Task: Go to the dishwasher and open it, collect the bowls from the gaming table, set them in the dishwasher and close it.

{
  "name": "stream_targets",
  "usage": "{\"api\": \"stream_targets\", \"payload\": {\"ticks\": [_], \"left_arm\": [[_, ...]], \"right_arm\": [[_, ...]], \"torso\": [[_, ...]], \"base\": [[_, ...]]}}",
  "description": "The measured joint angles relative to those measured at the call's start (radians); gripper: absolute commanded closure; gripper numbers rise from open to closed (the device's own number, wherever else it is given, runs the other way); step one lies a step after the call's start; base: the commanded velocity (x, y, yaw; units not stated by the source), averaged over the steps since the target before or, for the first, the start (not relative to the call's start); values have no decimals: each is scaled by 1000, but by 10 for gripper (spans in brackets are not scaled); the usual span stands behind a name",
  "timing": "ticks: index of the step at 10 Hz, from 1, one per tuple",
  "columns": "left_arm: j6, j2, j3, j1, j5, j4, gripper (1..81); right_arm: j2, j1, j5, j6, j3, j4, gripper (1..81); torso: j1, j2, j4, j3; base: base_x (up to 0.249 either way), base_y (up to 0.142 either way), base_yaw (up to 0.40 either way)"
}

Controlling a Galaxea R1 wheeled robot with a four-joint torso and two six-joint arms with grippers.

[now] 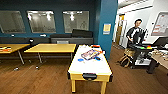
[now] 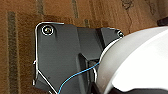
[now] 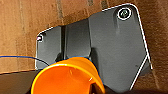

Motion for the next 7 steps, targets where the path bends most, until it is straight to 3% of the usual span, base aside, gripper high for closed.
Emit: {"api": "stream_targets", "payload": {"ticks": [3,7], "left_arm": [[-3,37,-68,1,1,0,811],[-6,46,-80,0,0,-1,811]], "right_arm": [[14,0,2,0,-11,0,811],[19,-3,2,0,-18,0,811]], "torso": [[0,0,0,0],[0,0,0,0]], "base": [[0,0,-399],[0,0,-399]]}}
